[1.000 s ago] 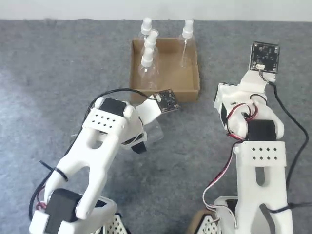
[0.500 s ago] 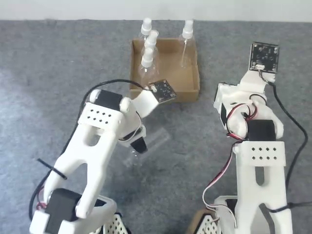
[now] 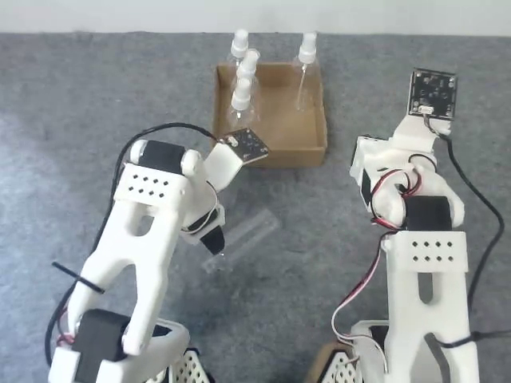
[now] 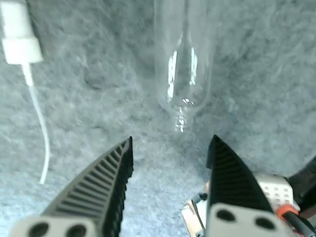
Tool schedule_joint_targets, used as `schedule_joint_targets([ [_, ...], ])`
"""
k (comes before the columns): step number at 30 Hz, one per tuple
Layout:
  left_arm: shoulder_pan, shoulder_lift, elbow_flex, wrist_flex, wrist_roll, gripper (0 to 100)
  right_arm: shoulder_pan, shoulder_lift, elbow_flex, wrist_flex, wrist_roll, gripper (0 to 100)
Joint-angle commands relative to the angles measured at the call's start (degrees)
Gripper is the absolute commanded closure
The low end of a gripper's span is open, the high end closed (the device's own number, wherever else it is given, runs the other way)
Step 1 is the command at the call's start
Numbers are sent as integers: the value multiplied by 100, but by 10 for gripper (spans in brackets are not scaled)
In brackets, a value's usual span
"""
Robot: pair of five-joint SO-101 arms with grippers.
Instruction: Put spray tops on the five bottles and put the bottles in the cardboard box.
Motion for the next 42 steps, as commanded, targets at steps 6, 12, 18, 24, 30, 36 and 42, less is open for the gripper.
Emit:
schedule_joint_targets([
  [6,18,-334,866,-114,35,790,48,-215,-79,-136,-26,953],
  [12,-35,-334,1525,-800,79,790,48,-215,-79,-136,-26,953],
  [18,-35,-334,2123,-1398,105,791,48,-215,-79,-136,-26,953],
  [24,-35,-334,2448,-2004,510,791,48,-215,-79,-136,-26,953],
  [30,-325,-325,2448,-2233,510,791,48,-215,-79,-136,-26,953],
  [36,-1055,-281,2448,-2840,484,791,48,-215,-79,-136,-26,953],
  [42,-1248,-316,2440,-3209,527,791,48,-215,-79,-136,-26,953],
])
